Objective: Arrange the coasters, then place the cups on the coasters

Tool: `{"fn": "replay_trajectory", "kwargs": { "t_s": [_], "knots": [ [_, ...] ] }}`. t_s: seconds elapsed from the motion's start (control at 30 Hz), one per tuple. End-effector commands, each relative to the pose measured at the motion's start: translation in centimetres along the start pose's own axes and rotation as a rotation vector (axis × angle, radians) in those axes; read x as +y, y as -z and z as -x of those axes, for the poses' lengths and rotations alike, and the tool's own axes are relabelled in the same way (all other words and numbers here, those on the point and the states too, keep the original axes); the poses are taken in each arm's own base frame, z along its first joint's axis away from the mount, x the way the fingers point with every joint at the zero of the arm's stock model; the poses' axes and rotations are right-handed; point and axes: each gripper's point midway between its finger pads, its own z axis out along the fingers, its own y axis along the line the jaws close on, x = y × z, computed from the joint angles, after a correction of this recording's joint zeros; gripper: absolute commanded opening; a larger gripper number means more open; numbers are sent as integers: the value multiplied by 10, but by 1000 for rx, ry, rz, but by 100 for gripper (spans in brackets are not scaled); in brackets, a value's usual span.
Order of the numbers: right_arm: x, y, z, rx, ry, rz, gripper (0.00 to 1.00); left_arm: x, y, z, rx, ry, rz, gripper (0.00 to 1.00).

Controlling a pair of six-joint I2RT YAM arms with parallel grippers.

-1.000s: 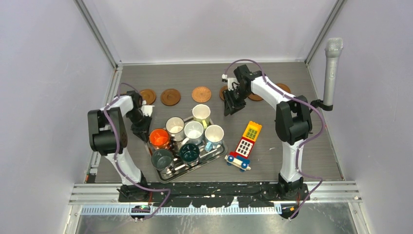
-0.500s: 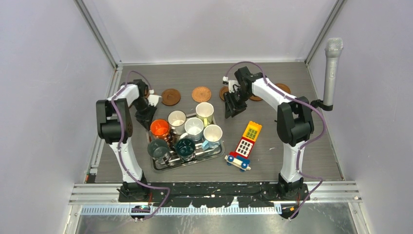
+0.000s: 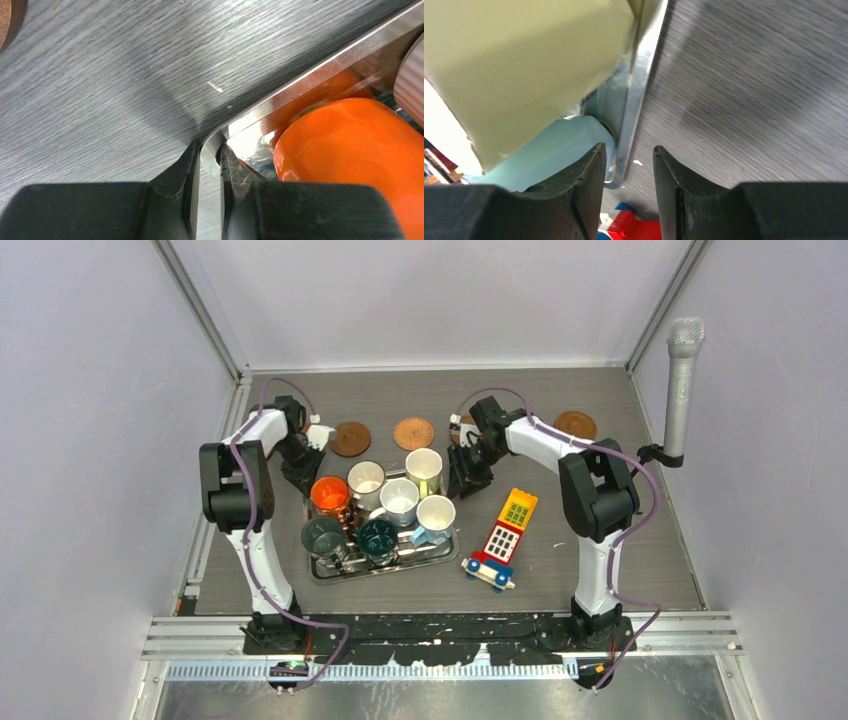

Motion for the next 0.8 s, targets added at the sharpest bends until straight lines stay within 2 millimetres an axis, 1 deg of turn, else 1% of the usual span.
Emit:
{"fn": "replay_trajectory", "kwargs": {
  "t_s": [0.0, 0.1, 0.3, 0.4, 0.5, 0.67, 0.77],
  "knots": [
    [24, -4, 27, -97, -47, 99, 45, 29, -22, 48, -170, -40, 95, 14],
    [24, -11, 30, -101, -73, 114, 45, 30, -21, 47, -168, -41, 99, 14],
    [17, -28, 26, -87, -88, 134, 44, 32, -20, 50, -169, -40, 101, 15],
    [19, -35, 24, -85, -87, 155, 41, 33, -20, 52, -164, -39, 104, 15],
    [22, -41, 17, -73, -87, 170, 40, 34, -21, 52, -160, -36, 102, 15],
    [22, -56, 0, -41, -131, 188, 33, 32, -23, 52, -159, -36, 90, 14],
    [23, -60, -5, -28, -146, 197, 25, 30, -25, 51, -156, -33, 79, 13]
  ]
}}
